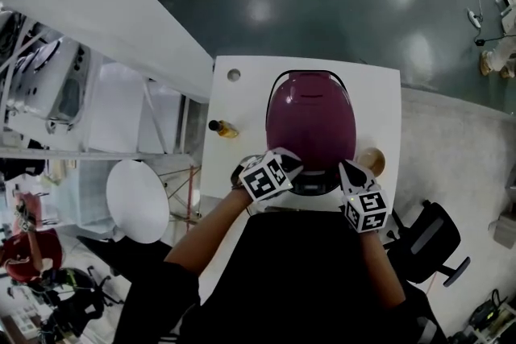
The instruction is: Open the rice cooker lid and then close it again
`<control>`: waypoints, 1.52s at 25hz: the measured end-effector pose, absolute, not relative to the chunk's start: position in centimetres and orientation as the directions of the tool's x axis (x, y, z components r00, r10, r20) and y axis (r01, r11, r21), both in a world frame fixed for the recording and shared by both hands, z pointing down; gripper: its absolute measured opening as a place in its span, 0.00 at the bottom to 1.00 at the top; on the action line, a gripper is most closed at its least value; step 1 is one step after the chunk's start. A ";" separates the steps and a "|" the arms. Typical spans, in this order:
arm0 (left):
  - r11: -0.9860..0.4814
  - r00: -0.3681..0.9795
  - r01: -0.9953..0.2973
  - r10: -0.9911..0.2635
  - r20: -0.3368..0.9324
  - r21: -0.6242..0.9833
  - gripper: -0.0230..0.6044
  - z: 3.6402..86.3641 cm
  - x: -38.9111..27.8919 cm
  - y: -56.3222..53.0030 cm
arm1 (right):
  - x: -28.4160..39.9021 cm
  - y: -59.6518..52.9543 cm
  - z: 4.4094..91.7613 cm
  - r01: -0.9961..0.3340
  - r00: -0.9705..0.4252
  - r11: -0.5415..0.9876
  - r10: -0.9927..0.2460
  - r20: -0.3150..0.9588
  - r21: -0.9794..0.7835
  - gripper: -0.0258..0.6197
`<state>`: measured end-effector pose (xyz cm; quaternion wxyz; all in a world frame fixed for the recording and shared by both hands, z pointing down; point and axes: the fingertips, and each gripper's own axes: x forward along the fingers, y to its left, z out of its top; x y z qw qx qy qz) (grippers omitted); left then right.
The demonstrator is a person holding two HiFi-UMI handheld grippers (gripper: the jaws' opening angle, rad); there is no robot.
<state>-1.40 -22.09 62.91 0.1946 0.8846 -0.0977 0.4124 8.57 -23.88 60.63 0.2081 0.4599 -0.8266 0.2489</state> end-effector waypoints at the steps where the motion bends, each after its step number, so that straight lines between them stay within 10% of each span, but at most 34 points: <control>1: -0.889 0.667 -0.361 -0.034 0.744 0.283 0.04 62.6 -1.6 -22.3 | 8.8 -23.9 60.3 -0.867 -0.486 0.449 -0.663 0.570 -0.217 0.04; 22: -0.734 0.824 -0.567 -0.509 0.249 0.374 0.04 53.7 -7.5 -11.9 | 7.9 -14.4 52.7 -0.919 -0.391 0.326 -0.822 0.414 -0.220 0.04; 38: -0.581 0.615 -0.785 -0.771 0.166 0.215 0.04 48.5 -2.5 1.4 | 17.6 -2.3 45.9 -0.912 -0.411 0.399 -0.886 0.214 -0.101 0.04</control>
